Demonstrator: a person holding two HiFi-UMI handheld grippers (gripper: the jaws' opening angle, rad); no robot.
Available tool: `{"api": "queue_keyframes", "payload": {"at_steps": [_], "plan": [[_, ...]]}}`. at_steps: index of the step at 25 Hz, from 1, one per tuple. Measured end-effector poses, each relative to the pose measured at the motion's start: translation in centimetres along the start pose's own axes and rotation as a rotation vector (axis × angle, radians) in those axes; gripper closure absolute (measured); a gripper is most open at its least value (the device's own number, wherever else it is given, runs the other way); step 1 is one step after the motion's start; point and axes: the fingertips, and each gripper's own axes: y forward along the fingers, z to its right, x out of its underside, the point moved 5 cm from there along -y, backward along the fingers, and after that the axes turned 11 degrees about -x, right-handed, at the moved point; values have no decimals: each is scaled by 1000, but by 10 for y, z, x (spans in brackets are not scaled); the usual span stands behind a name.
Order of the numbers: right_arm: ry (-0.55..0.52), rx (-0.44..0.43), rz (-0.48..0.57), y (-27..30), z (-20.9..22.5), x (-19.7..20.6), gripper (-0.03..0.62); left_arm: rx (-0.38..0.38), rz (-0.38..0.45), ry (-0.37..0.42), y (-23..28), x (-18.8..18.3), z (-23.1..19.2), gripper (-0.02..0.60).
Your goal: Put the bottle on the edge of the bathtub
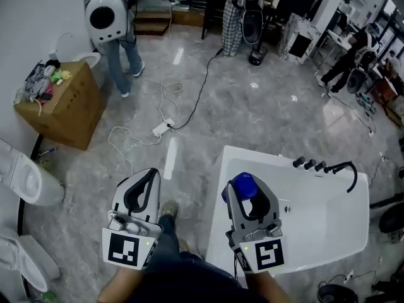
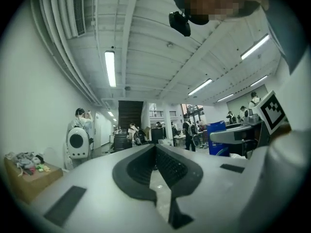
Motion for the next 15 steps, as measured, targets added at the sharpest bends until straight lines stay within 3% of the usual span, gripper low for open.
{"api": "queue_keyframes", "payload": {"at_steps": [6,15], "plan": [[-6,172,-56,42,38,6,427,161,10,-25,87,8,-17,557],[27,345,-78,122,74,15,427,367,-3,-58,190,19,-49,557]]}}
